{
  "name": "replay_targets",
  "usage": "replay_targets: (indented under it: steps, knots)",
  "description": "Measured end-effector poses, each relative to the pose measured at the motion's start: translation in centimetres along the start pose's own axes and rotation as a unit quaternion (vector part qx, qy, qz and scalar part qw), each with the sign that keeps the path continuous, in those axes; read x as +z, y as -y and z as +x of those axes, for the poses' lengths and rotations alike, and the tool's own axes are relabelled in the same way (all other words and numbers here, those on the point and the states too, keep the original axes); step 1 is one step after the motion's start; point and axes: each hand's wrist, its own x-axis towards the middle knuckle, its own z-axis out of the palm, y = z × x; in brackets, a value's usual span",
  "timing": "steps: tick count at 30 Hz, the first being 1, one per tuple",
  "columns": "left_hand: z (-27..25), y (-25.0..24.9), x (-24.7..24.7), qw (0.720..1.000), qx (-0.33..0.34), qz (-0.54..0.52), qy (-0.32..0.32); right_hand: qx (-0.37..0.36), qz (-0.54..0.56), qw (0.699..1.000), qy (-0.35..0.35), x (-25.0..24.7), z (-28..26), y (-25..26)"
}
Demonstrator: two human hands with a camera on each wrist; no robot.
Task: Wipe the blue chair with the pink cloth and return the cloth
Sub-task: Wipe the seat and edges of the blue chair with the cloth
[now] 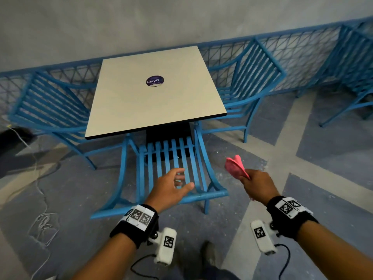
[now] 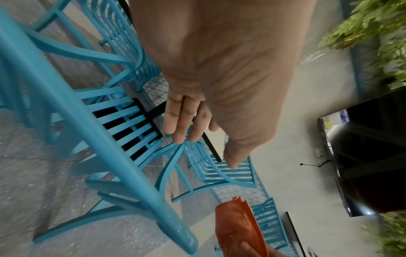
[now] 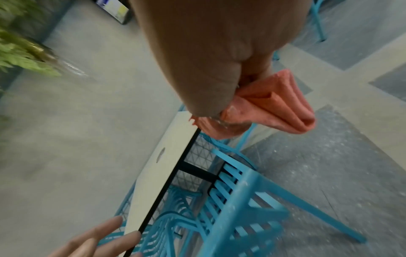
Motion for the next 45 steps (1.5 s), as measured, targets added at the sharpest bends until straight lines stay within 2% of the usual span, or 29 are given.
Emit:
replay_targets:
  steps: [3,6,8,11,13,16,22,27,32,34,39,45]
  knots:
    - [-0.5,1.0,0.7,1.0,-0.024,-0.014,0.005,0.042,0.025,0.999,-0.021,2.7,-0.5,0.2]
    - [-0.9,1.7,1.6,0.999,-0.04,-0.025,0.013,0.058,0.074,0.995,0.022,5.8,-1.0,1.2]
    - [-1.1,2.0,2.0,0.999,-0.044,-0.025,0.017,0.042,0.098,0.993,0.048,7.1,-1.6,2.1]
    - [-1.3,2.2,2.2,0.998,-0.049,-0.024,0.015,-0.029,0.14,0.99,0.02,8.2,-2.3,2.9]
    - [-1.4,2.5,2.2,0.998,-0.057,-0.026,0.014,-0.024,0.111,0.993,0.021,8.7,-2.6,3.3]
    - [-1.5,2.7,2.4,0.998,-0.062,-0.024,0.013,0.047,0.051,0.996,0.057,9.5,-2.8,4.2]
    - [-1.4,2.8,2.7,0.998,-0.064,-0.005,0.015,0.078,-0.081,0.991,0.072,11.5,-4.0,6.6]
    - [-1.1,3.3,2.4,0.998,-0.057,0.003,0.029,0.004,-0.113,0.987,0.112,13.9,-5.5,9.5]
    - [-0.8,4.1,1.7,0.998,-0.043,-0.009,0.035,-0.074,-0.052,0.988,0.125,15.1,-6.3,10.4]
    - [-0.5,4.5,1.3,0.999,-0.037,0.005,0.026,-0.06,-0.059,0.991,0.101,13.5,-6.1,9.2]
    - [-0.2,5.0,0.7,0.999,-0.038,-0.007,-0.003,0.026,-0.103,0.994,0.041,8.9,-4.0,4.7]
    - [-1.0,5.0,0.3,0.999,-0.05,-0.014,-0.002,0.02,-0.147,0.986,0.071,11.5,-3.5,5.4]
